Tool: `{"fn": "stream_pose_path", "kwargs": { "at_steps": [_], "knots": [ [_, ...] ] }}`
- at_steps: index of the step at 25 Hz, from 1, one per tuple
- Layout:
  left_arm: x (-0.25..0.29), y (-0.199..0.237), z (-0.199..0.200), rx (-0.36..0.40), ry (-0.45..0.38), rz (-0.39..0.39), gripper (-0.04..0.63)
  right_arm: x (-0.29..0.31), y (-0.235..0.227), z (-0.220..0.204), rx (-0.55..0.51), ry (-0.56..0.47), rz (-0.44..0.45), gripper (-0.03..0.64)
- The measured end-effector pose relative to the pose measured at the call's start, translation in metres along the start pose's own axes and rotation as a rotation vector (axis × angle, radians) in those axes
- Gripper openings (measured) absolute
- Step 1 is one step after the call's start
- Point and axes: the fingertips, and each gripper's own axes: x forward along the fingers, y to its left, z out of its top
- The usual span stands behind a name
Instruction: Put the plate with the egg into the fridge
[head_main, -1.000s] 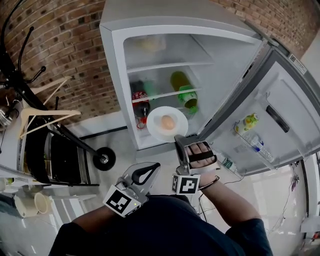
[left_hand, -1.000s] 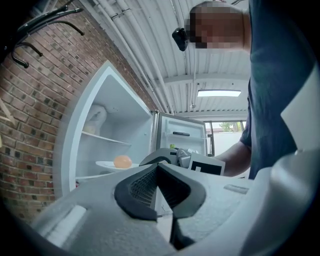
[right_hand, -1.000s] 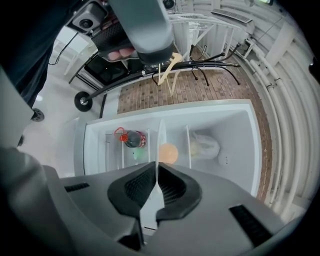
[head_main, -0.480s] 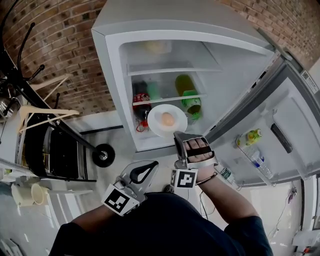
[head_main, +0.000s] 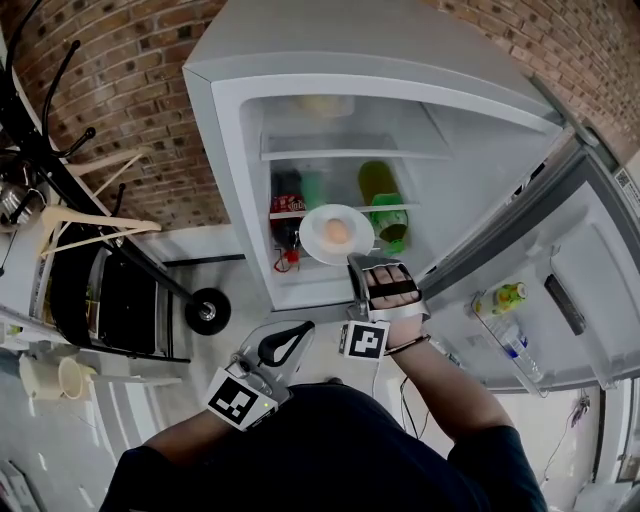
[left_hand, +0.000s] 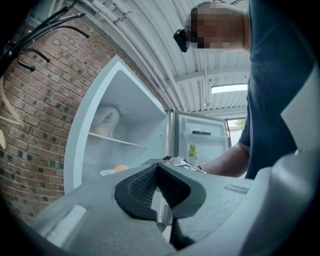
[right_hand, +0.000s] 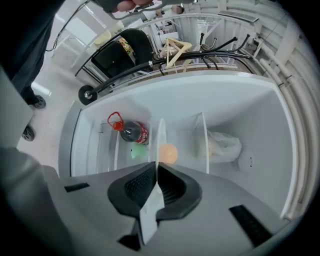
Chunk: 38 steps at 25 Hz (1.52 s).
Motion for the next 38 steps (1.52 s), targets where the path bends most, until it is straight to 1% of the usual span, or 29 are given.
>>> {"fn": "stream_pose_path", "kwargs": {
  "at_steps": [3,8,11,18,23,28,34,38],
  "knots": [
    [-0.001,0.004,0.001,0.004,-0.001,0.022,0.003,0.015,0.0,0.0,-0.011,-0.005,0.004,0.021],
    [-0.004,0.011,0.001,0.013,0.005,0.057,0.003,0.043,0.01,-0.009,-0.003,0.02,0.038,0.021],
    [-0.009,0.015,-0.001,0.009,0.01,0.084,0.003,0.059,0.01,-0.01,-0.024,0.02,0.036,0.021],
    [-0.017,0.019,-0.003,0.015,0.018,0.122,0.003,0.097,0.014,-0.014,-0.056,0.026,0.065,0.021],
    [-0.021,0.02,-0.007,0.01,0.033,0.138,0.003,0.117,0.013,-0.02,-0.062,0.049,0.092,0.021],
    [-0.023,0.021,-0.008,0.01,0.04,0.15,0.003,0.131,0.008,-0.025,-0.065,0.064,0.1,0.021],
    [-0.025,0.02,-0.009,0.008,0.047,0.159,0.003,0.144,0.012,-0.027,-0.077,0.075,0.111,0.021],
    [-0.026,0.018,-0.011,0.008,0.049,0.16,0.003,0.155,0.015,-0.029,-0.066,0.086,0.129,0.021]
  ]
}}
